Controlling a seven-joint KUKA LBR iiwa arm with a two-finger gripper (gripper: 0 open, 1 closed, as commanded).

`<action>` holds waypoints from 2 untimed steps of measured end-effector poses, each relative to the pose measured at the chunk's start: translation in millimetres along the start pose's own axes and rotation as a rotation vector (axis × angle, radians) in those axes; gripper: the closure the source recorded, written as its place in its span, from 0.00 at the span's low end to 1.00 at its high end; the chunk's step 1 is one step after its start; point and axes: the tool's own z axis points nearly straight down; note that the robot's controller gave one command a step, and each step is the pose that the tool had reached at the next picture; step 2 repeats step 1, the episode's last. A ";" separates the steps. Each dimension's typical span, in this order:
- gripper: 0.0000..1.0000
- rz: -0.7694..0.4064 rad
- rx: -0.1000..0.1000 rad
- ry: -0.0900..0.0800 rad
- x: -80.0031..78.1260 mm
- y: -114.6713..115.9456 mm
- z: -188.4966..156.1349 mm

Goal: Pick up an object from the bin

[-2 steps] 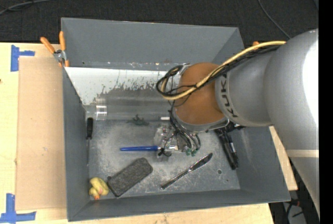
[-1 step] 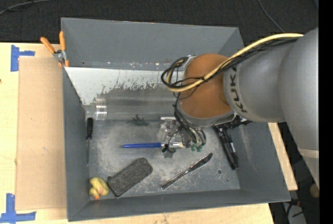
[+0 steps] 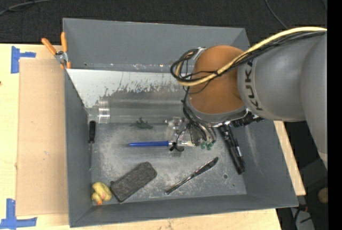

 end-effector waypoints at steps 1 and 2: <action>1.00 0.000 -0.001 -0.003 -0.6 0.1 -35.3; 1.00 0.000 -0.001 -0.003 -0.6 0.1 -35.3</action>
Offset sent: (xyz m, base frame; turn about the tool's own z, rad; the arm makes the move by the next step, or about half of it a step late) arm 0.0002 -0.0002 0.0380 0.0000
